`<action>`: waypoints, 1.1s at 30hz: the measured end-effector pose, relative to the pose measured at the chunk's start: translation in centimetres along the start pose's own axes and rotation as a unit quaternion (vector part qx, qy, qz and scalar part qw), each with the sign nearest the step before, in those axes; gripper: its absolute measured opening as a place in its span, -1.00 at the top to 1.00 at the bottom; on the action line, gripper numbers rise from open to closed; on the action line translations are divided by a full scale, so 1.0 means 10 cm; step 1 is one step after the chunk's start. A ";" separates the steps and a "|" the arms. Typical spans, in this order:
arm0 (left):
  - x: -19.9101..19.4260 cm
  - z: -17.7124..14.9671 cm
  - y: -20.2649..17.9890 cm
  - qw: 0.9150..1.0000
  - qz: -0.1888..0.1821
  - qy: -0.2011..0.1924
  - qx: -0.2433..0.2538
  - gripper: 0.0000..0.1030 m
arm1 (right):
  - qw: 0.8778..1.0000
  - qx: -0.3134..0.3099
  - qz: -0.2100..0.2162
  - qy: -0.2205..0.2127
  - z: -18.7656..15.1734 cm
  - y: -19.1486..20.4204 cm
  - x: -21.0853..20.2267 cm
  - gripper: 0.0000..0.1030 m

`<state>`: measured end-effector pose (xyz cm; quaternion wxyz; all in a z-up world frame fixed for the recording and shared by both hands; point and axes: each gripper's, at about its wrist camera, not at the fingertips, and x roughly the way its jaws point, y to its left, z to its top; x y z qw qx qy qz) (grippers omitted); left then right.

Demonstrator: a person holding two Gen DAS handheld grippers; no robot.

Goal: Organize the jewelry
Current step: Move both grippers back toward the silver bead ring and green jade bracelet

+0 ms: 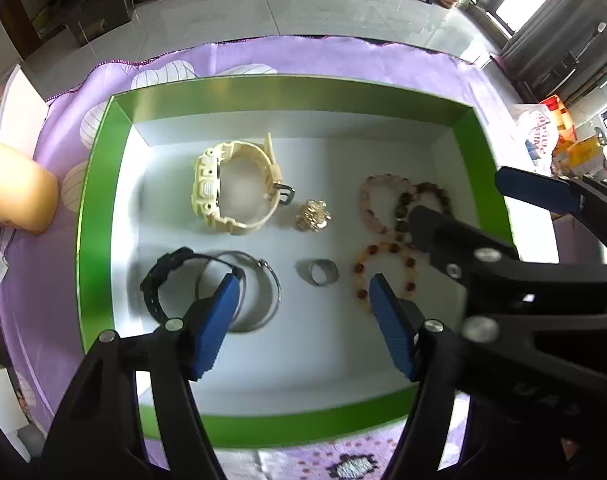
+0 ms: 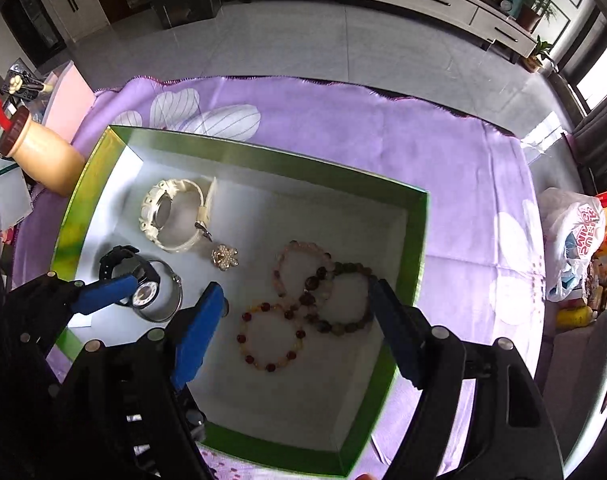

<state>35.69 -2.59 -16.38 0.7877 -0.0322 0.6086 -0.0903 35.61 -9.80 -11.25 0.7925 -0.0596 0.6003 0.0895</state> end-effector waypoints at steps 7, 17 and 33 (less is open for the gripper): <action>-0.69 -0.33 -0.06 0.999 -0.001 -0.047 0.011 -0.34 | 0.997 0.005 -0.019 -0.078 -0.47 -0.11 -0.86 -0.49; -1.31 -1.50 0.09 0.996 0.025 -0.075 0.029 -0.39 | 0.992 -0.029 -0.038 -0.113 -1.64 0.01 -1.41 -0.49; -0.55 -2.54 0.45 0.998 0.053 0.016 -0.020 -0.02 | 0.996 -0.070 -0.047 -0.003 -2.42 0.83 -0.38 -0.48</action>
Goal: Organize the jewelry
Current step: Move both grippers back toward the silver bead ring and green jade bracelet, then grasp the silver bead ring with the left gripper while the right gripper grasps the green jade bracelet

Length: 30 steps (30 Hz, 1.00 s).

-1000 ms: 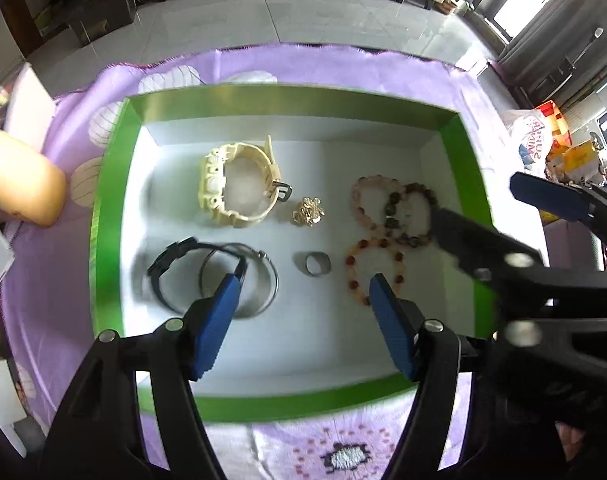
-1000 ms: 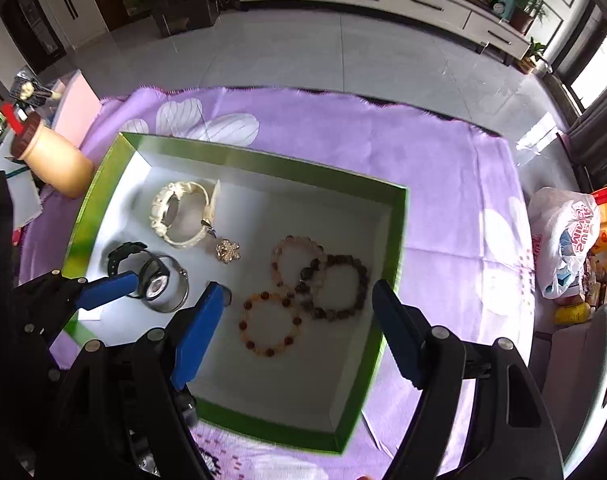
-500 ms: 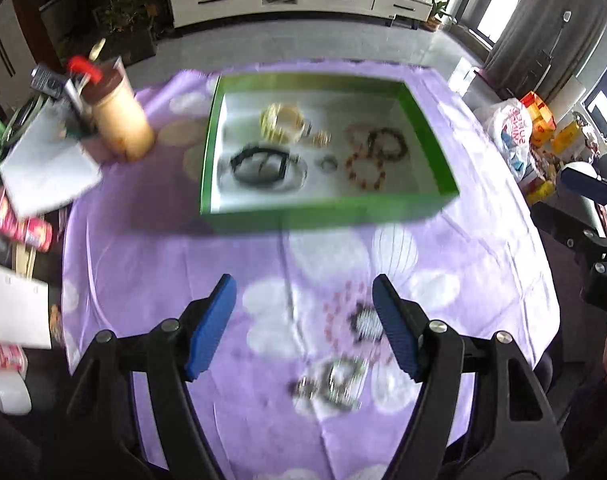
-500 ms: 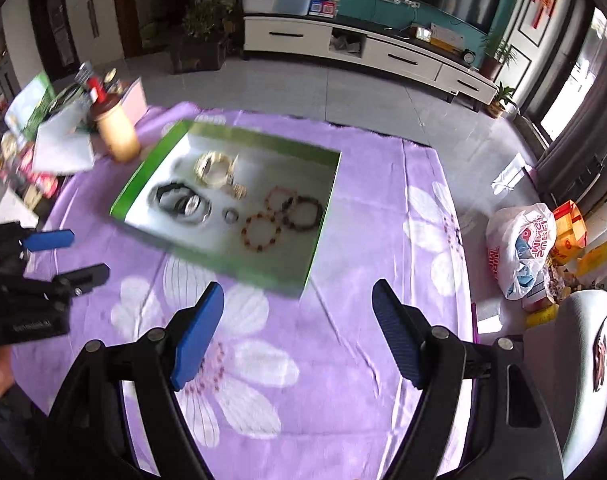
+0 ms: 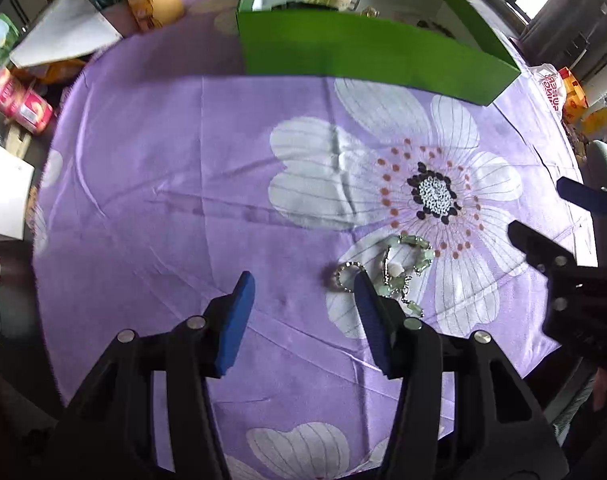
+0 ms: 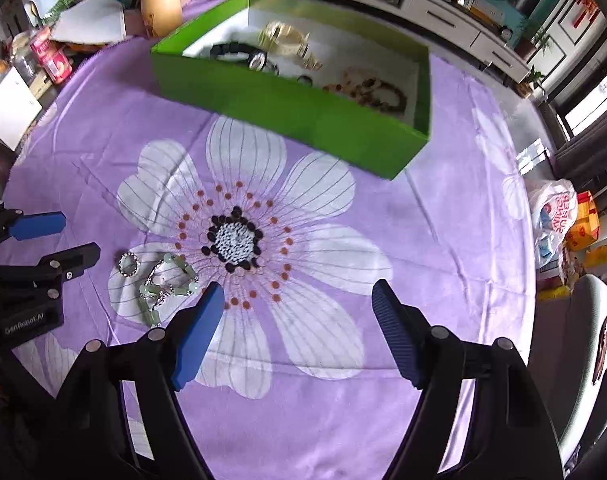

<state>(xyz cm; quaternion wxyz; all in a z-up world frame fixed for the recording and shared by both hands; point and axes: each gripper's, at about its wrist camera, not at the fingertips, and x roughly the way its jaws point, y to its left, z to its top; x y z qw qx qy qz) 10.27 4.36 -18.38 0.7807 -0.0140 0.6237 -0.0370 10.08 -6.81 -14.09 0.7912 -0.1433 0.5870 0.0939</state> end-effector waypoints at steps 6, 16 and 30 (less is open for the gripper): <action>0.21 0.02 -0.04 1.000 0.012 0.018 -0.001 -0.02 | 1.000 0.013 0.002 0.005 0.01 -0.06 0.04 -0.48; 0.40 0.08 0.02 0.999 0.032 0.027 -0.007 -0.06 | 1.000 0.025 0.010 0.000 0.04 -0.12 0.01 -0.48; 0.44 -0.05 0.60 0.996 0.058 0.034 -0.055 -0.15 | 0.998 0.005 0.055 0.039 0.11 0.33 0.32 -0.24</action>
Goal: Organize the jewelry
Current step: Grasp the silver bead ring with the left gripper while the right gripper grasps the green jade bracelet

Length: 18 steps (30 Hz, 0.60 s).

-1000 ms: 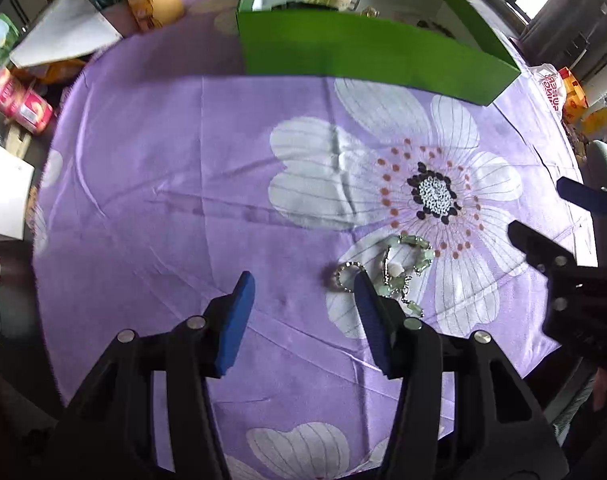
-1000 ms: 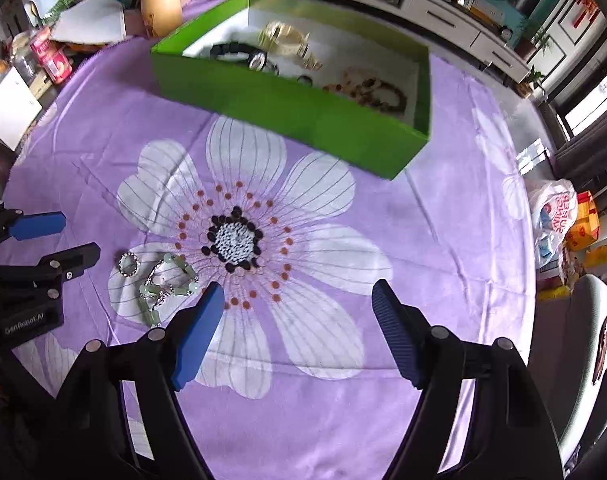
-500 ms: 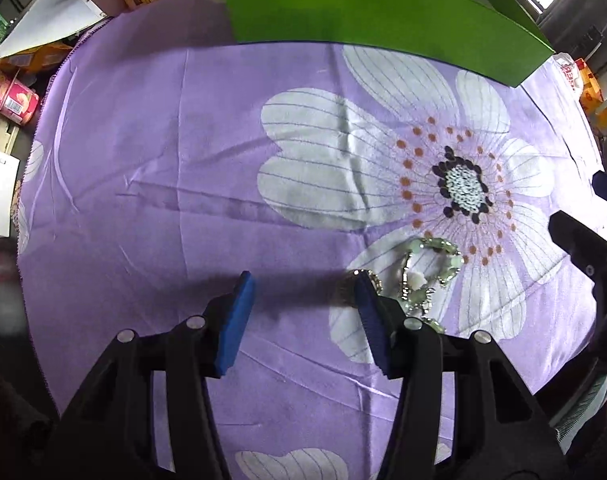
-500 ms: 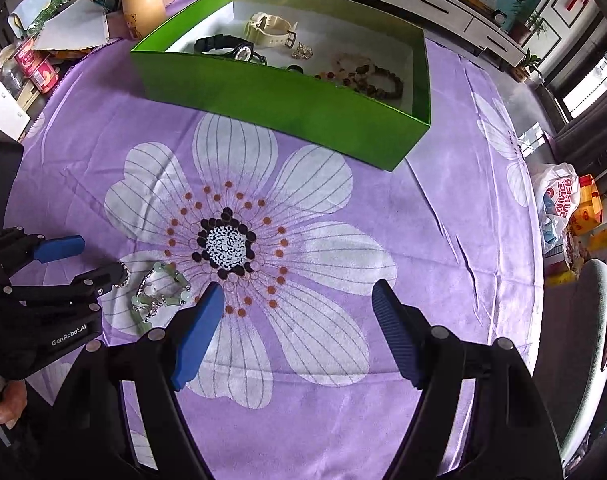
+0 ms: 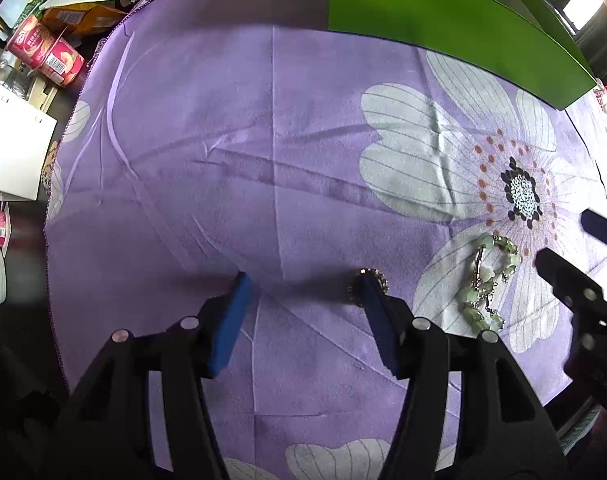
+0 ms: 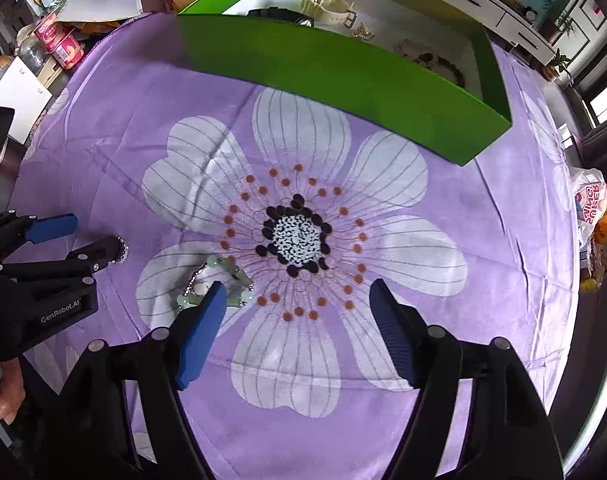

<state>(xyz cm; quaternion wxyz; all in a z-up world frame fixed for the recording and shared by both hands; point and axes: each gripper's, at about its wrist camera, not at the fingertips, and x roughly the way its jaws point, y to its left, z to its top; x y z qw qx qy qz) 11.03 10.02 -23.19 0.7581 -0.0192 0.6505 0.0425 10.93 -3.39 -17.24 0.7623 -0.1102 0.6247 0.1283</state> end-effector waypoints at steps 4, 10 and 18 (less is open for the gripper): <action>0.00 -0.02 0.02 1.000 -0.005 0.002 -0.001 -0.15 | 1.000 0.014 0.000 0.018 0.03 0.00 0.18 -0.12; -0.06 -0.08 0.03 1.000 -0.008 0.001 -0.002 -0.15 | 0.999 0.017 0.015 0.027 0.07 0.08 0.26 -0.10; -0.08 -0.06 0.02 1.000 -0.010 0.001 -0.003 -0.15 | 0.999 0.021 0.015 0.020 0.10 0.22 0.26 0.15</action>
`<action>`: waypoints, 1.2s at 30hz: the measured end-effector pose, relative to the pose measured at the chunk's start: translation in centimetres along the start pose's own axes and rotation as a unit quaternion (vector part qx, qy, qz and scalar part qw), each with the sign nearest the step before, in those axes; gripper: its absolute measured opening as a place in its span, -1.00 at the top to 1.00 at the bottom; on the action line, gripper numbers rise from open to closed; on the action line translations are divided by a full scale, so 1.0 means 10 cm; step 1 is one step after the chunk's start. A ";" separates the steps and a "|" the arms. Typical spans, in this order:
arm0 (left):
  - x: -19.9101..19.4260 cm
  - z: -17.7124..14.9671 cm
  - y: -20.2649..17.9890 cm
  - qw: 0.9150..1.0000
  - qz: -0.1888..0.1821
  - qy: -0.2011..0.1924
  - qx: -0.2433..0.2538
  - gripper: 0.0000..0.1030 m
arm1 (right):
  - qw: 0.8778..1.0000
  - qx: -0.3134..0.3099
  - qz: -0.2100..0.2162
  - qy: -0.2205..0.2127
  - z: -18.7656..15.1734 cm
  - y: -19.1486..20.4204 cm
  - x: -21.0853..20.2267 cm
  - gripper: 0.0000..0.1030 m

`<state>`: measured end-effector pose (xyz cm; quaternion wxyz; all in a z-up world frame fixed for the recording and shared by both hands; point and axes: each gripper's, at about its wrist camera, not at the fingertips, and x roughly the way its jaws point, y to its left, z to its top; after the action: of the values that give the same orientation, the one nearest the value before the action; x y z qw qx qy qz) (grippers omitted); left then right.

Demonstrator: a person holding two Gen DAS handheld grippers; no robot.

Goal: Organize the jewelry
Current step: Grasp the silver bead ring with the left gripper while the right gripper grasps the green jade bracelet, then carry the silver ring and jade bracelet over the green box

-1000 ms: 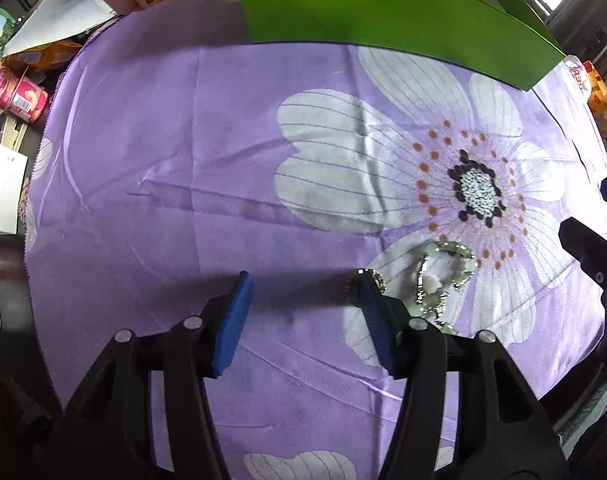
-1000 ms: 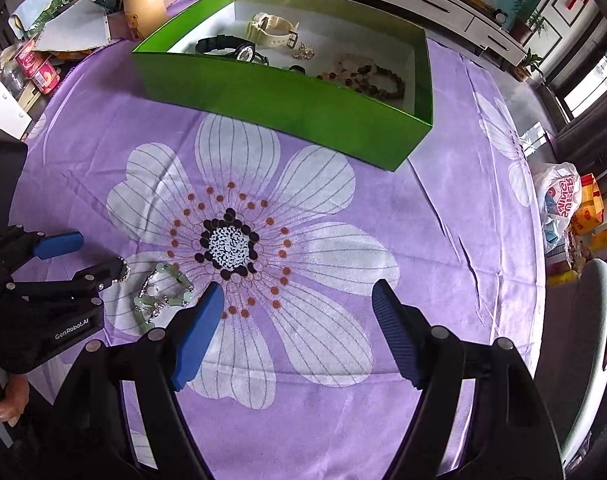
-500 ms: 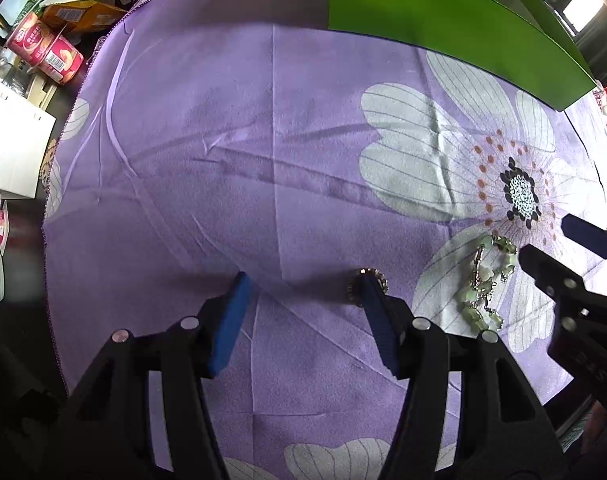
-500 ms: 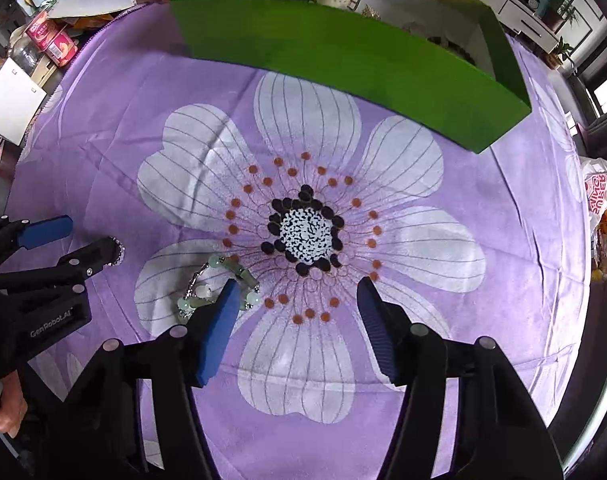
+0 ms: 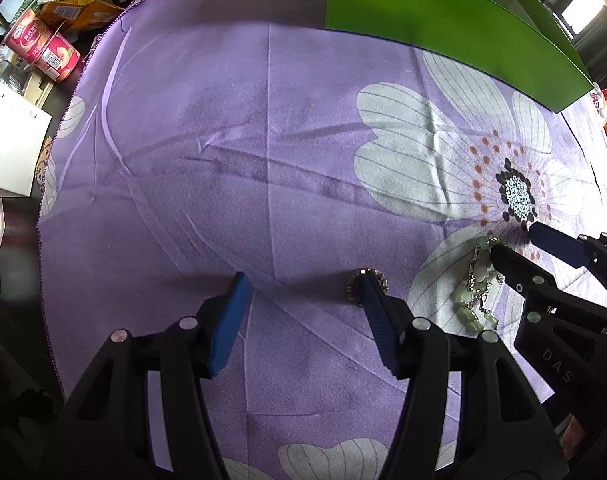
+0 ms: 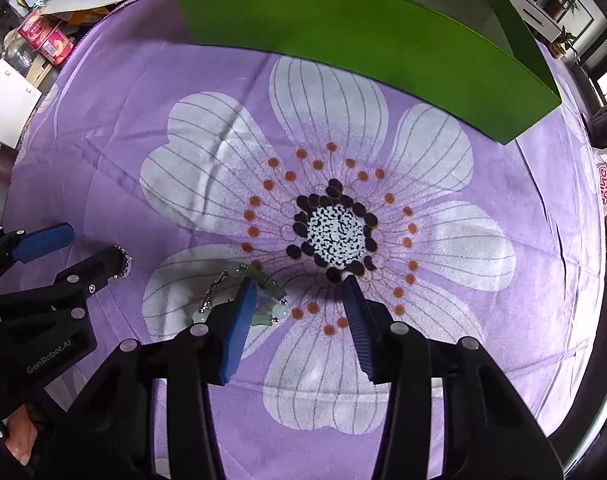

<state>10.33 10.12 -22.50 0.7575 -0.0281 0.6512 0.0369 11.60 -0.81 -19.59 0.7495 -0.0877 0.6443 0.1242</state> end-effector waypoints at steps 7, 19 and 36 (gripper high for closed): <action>0.01 0.03 -0.19 1.000 -0.002 -0.001 0.004 -0.07 | 1.000 -0.008 0.005 0.011 -0.09 0.12 -0.01 0.86; -0.03 0.03 -0.60 0.999 -0.040 0.004 0.010 0.88 | 0.999 0.002 0.035 0.020 -0.11 0.06 0.01 0.86; -0.36 0.04 -0.40 0.997 -0.069 -0.019 -0.002 0.89 | 0.999 0.000 0.054 0.007 -0.11 -0.20 -0.25 0.86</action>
<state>10.53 6.07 -18.93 0.7705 -0.0734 0.6330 -0.0133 10.79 -3.26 -17.38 0.7371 -0.0535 0.6536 0.1635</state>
